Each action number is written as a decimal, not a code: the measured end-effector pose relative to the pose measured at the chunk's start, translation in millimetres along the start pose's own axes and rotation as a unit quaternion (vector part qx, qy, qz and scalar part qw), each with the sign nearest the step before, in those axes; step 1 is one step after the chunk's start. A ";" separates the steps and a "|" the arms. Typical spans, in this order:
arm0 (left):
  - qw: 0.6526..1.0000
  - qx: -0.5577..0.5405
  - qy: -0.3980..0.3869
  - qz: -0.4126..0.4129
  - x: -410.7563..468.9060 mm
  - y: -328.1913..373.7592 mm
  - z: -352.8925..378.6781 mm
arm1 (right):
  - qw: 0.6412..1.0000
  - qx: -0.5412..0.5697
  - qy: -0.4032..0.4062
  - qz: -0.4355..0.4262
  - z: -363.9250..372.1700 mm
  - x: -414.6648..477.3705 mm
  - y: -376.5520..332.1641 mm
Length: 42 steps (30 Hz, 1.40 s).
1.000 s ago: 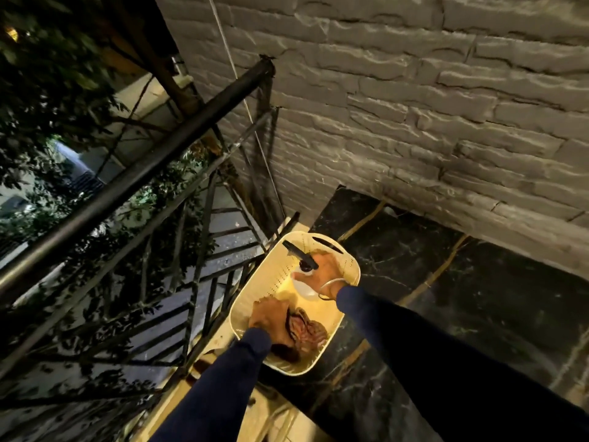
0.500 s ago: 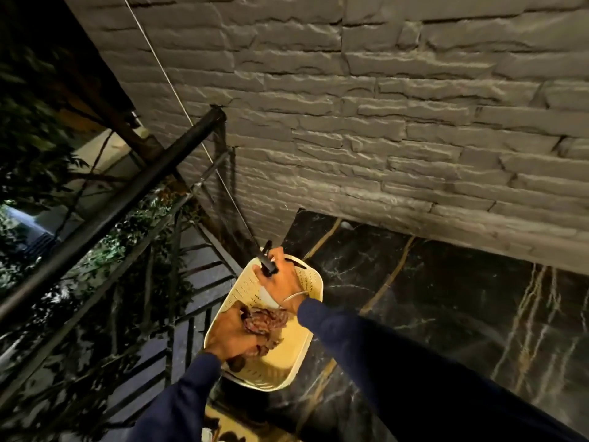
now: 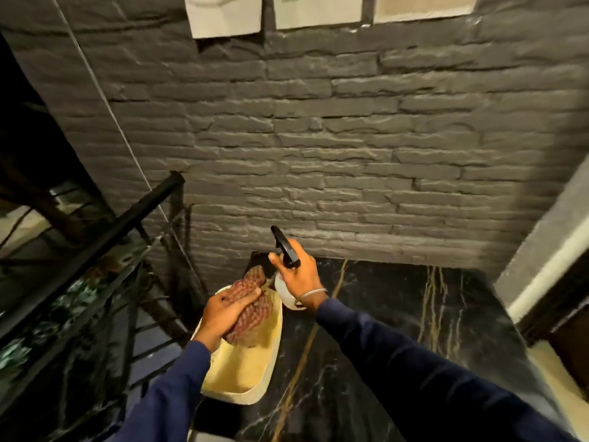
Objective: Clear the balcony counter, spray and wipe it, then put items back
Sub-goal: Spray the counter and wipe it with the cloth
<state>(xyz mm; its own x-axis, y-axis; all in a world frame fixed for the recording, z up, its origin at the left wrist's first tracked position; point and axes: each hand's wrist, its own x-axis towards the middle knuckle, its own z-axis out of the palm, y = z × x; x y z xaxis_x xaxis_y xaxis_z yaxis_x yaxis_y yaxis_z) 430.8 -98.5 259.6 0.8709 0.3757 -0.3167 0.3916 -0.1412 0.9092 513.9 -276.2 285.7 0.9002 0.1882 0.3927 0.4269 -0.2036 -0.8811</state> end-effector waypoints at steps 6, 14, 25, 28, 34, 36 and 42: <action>0.993 -0.019 -0.107 0.054 -31.3 28.3 63.9 | 0.989 -0.064 0.119 0.058 -72.0 -48.2 8.1; 0.948 0.144 -0.253 0.130 -58.4 39.6 160.9 | 0.979 -0.080 0.127 0.139 -173.3 -91.7 29.1; 0.941 0.180 -0.253 0.136 -33.7 12.3 314.5 | 0.959 -0.119 0.116 0.229 -299.3 -150.3 117.0; 0.867 0.417 -0.202 0.185 -19.6 -19.0 360.5 | 0.960 -0.117 0.091 0.237 -326.2 -153.1 150.9; 0.730 0.567 -0.287 0.252 -4.4 -71.1 440.4 | 0.963 -0.119 0.048 0.239 -363.0 -145.5 221.0; 0.712 0.593 -0.284 0.248 -5.6 -87.2 456.5 | 0.960 -0.126 0.041 0.247 -370.7 -140.6 229.4; 0.719 0.626 -0.185 0.239 -17.6 -116.9 470.6 | 0.952 -0.117 0.085 0.268 -387.2 -133.6 235.6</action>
<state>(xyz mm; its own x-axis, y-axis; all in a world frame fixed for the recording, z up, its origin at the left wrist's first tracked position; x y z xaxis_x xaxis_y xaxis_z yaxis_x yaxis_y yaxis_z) 509.4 -519.7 31.7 0.9238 -0.2265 -0.3086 -0.2201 -0.9739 0.0559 527.5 -721.3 127.7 0.9867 -0.1569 -0.0436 -0.1092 -0.4389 -0.8919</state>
